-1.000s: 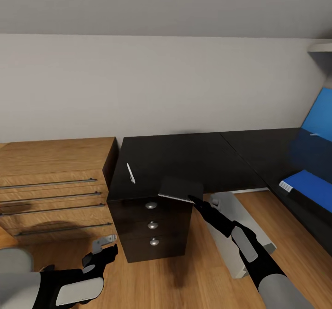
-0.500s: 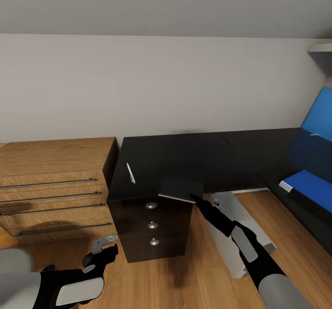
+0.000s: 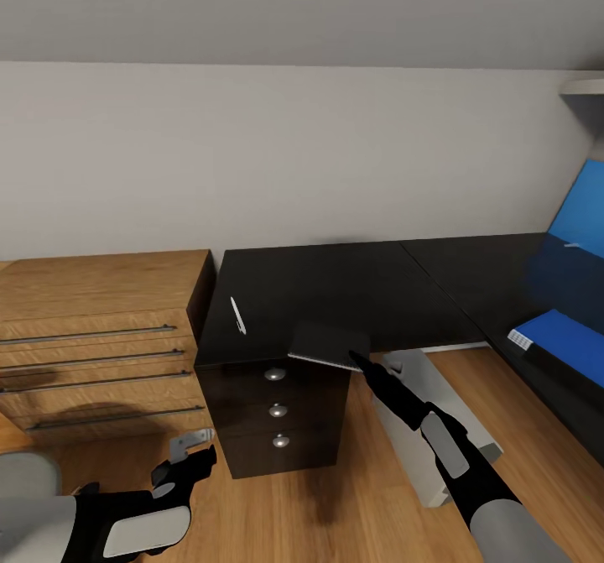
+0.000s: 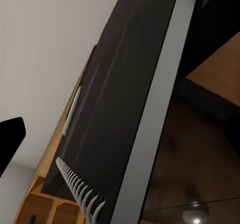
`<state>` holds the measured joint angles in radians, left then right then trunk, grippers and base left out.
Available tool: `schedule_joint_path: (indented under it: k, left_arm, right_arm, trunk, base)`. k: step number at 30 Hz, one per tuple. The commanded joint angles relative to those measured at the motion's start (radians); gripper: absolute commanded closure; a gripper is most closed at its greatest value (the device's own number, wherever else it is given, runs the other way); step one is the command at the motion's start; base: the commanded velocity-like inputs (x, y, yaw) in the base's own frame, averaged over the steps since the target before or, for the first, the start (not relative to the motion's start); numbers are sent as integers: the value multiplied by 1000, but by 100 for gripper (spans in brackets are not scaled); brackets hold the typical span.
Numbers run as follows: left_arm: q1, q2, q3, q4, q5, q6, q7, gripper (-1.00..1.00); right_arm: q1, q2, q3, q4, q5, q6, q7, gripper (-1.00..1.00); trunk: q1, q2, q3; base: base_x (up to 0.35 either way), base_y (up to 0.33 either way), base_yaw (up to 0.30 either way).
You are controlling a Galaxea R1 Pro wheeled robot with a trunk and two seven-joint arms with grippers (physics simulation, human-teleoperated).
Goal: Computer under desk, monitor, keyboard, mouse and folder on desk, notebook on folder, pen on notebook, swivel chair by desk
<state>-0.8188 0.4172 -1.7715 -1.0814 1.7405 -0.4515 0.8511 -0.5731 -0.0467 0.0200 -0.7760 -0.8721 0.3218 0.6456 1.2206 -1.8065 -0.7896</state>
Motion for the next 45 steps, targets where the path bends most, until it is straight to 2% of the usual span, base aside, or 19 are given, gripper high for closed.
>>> schedule_joint_path:
  k: [1,9,10,29,33,45]
  left_arm:
    - [-2,0,-4,-2,4,-4,2,-100]
    - [-2,0,-5,-2,4,-4,2,-100]
    - [-2,0,-5,-2,4,-4,2,-100]
    - [-2,-5,-8,-2,1,-4,2,-100]
    - [-2,-17,-9,-2,2,-4,3,-100]
    - [-2,-20,-9,-2,2,-4,3,-100]
  right_arm:
    - [-1,-1,2,0,-10,7,0,-100]
    - [0,-1,2,0,-8,6,-2,-100]
    - [0,-1,2,0,-8,6,-2,100]
    - [0,-2,3,0,-8,8,-3,100]
    - [-1,-2,3,-1,-9,8,-4,100]
    - [1,-3,2,-10,-10,8,-2,100]
  trunk:
    - [0,0,-1]
    - [0,0,-1]
    - [0,0,-1]
    - [0,0,-1]
    - [-15,28,12]
    - [-61,112,49]
  base:
    - [0,0,0]
    - [0,0,0]
    - [0,0,0]
    - [0,0,0]
    - [0,0,0]
    - [0,0,0]
